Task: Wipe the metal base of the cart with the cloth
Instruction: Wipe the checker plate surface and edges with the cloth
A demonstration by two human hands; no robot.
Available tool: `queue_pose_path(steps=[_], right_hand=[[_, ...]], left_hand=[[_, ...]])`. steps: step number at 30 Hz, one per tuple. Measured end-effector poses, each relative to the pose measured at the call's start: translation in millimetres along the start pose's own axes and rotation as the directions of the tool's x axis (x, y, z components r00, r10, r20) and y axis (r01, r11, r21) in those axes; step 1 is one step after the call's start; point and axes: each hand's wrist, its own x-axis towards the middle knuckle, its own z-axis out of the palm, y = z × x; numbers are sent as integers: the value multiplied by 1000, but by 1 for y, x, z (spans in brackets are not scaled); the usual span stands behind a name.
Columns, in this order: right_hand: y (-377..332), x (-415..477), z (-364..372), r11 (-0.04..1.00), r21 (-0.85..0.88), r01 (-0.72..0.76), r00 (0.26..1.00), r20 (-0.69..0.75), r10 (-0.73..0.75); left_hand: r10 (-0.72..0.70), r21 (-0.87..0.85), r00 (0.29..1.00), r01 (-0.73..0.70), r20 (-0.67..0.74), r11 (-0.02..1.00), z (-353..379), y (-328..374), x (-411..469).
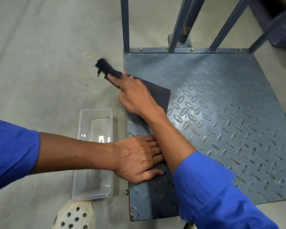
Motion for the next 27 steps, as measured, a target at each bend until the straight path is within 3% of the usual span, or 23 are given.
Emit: queue_pose_path(steps=[2, 4, 6, 9, 12, 14, 16, 19, 21, 23, 25, 27], right_hand=[[25, -9, -15, 986, -37, -162, 968, -202, 151], [64, -22, -26, 900, -110, -421, 862, -356, 360], [90, -34, -27, 835, -143, -531, 823, -322, 468], [80, -38, -10, 915, -109, -388, 902, -250, 353], [37, -34, 10, 995, -86, -45, 996, -81, 38], [21, -31, 12, 992, -16, 129, 991, 28, -128], [36, -28, -3, 993, 1, 117, 993, 6, -117], [78, -31, -30, 986, -69, -152, 974, -181, 138], [89, -35, -36, 973, -97, -210, 973, -122, 197], [77, -40, -29, 997, -74, -24, 998, 51, 27], [62, -49, -23, 982, 7, 189, 961, 202, -187], [61, -58, -26, 962, 38, 269, 923, 275, -269]], left_hand=[[-12, -24, 999, 12, 32, 1000, 1, -3, 2], [-13, -22, 997, 15, 76, 1000, 3, -6, 1], [-13, -6, 994, 14, 105, 1000, 5, -7, -2], [-19, 20, 994, 17, 108, 1000, 7, -3, -1], [-28, 21, 996, 27, 89, 999, 9, 3, 2], [-4, 17, 995, 3, 102, 1000, 9, 5, 3], [27, 0, 993, -27, 117, 1000, 10, 5, 3], [27, 21, 994, -29, 107, 999, 11, 6, 0], [25, 31, 994, -28, 109, 999, 12, 7, -1], [31, 28, 993, -34, 115, 999, 11, 8, -1], [59, 1, 991, -59, 117, 998, 10, 9, -1], [88, -9, 988, -88, 124, 996, 10, 9, -4]])
